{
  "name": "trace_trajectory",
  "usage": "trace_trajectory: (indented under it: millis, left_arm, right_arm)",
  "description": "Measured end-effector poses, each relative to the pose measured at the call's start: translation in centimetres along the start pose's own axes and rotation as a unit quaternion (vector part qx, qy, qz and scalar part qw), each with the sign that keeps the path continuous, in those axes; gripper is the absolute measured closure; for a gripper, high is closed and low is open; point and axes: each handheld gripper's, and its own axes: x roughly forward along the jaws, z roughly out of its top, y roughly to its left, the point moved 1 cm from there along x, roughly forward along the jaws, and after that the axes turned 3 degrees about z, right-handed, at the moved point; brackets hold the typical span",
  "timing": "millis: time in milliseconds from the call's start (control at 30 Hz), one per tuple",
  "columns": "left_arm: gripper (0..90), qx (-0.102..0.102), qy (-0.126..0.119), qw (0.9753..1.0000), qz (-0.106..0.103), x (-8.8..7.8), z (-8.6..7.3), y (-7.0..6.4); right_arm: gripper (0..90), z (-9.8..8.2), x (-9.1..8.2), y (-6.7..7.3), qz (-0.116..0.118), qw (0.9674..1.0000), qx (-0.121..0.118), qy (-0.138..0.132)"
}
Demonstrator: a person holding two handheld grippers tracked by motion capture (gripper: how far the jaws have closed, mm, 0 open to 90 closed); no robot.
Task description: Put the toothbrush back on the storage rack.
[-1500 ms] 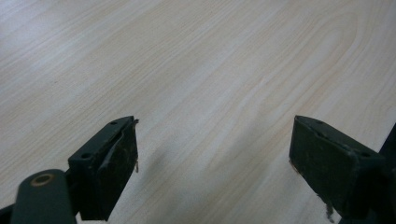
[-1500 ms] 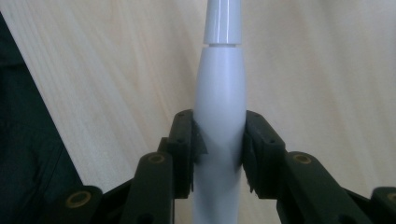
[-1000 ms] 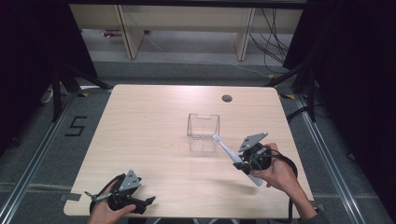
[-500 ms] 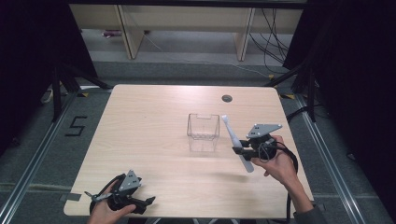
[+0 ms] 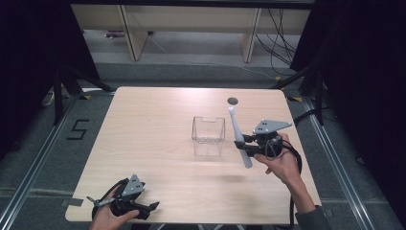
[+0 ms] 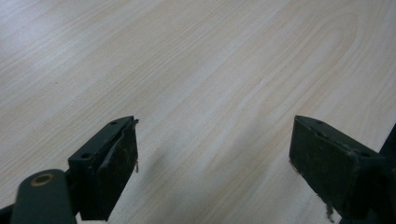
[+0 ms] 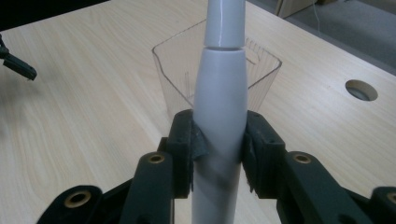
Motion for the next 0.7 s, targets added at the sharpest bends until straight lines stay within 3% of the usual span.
trace_trajectory:
  millis: [67, 100, 300, 367, 500, 533, 600, 700]
  left_arm:
    - [14.8, 0.0, 0.0, 1.0, 0.0, 0.0, 0.0, 0.0]
    - [14.8, -0.001, -0.001, 1.0, 0.0, 0.0, 0.0, 0.0]
    - [14.8, 0.001, -0.001, 1.0, -0.001, 0.0, 0.0, 0.0]
    - [14.8, -0.001, -0.004, 1.0, 0.0, 0.0, 0.0, 0.0]
    - [14.8, -0.001, -0.005, 1.0, -0.001, 0.0, 0.0, 0.0]
    - [14.8, -0.002, -0.004, 1.0, 0.0, 0.0, 0.0, 0.0]
    - [14.8, -0.001, -0.004, 1.0, -0.001, 0.0, 0.0, 0.0]
    - [14.8, -0.001, -0.005, 1.0, -0.002, 0.0, 0.0, 0.0]
  right_arm:
    - [66.7, 0.3, -0.1, -0.2, -0.005, 0.9999, -0.003, -0.01]
    - [66.7, 0.4, -0.1, -0.1, 0.003, 0.9999, 0.011, -0.01]
    - [66.7, 1.4, 0.0, -0.4, 0.003, 0.9994, 0.005, -0.033]
    - [66.7, 1.7, 0.0, -0.3, 0.006, 0.9992, 0.024, -0.03]
    - [66.7, 2.4, 0.2, -0.7, 0.002, 0.9989, 0.005, -0.046]
    - [66.7, 2.5, 0.2, -0.6, 0.009, 0.9989, 0.016, -0.043]
    - [66.7, 2.9, 0.2, -0.8, 0.002, 0.9987, 0.006, -0.051]
    - [66.7, 3.5, 0.4, -0.8, 0.004, 0.9982, 0.01, -0.058]
